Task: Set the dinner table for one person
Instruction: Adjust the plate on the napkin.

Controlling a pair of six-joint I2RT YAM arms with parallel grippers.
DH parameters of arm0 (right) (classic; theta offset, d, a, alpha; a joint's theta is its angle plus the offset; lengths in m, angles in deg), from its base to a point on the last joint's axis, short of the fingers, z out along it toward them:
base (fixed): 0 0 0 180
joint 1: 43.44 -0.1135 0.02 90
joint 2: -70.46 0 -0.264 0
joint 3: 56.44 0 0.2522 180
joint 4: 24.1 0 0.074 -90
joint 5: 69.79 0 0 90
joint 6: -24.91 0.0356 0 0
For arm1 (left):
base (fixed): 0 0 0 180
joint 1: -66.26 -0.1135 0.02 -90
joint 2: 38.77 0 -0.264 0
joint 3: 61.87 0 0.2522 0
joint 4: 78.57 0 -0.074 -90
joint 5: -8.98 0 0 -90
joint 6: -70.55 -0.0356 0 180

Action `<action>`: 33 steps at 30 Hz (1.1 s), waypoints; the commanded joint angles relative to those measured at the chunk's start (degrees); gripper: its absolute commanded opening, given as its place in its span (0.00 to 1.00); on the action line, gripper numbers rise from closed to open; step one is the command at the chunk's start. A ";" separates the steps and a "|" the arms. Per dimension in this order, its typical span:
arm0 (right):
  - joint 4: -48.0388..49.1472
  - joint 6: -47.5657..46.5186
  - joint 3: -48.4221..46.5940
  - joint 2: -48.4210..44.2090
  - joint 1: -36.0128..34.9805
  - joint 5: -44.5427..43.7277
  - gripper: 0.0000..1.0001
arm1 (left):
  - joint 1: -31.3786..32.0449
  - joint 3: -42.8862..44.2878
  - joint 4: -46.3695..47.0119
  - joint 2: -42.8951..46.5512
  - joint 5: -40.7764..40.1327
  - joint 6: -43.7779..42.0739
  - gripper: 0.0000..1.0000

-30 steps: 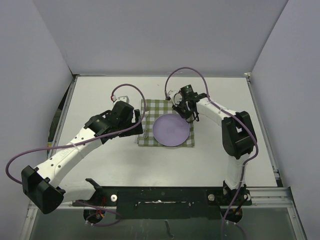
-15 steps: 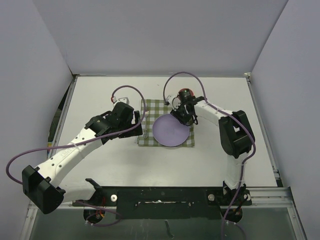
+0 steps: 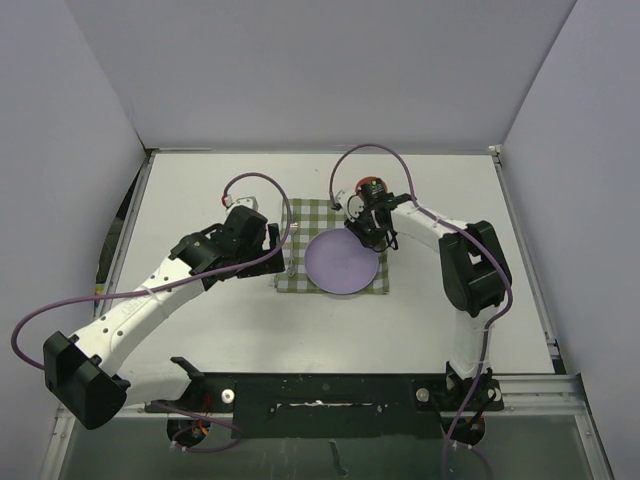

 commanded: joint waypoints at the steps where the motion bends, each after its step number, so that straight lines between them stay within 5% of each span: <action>1: -0.08 0.27 -3.13 -2.40 -0.09 1.29 0.06 | -0.20 -0.06 2.74 1.83 0.21 -0.04 0.98; 4: -1.16 0.48 -5.47 -1.03 -0.71 1.24 0.00 | -0.23 -0.30 2.80 1.83 0.30 0.04 0.98; 33: -2.17 1.99 -22.78 9.83 -2.07 -0.96 0.00 | -0.94 -2.10 3.23 1.66 1.18 0.60 0.98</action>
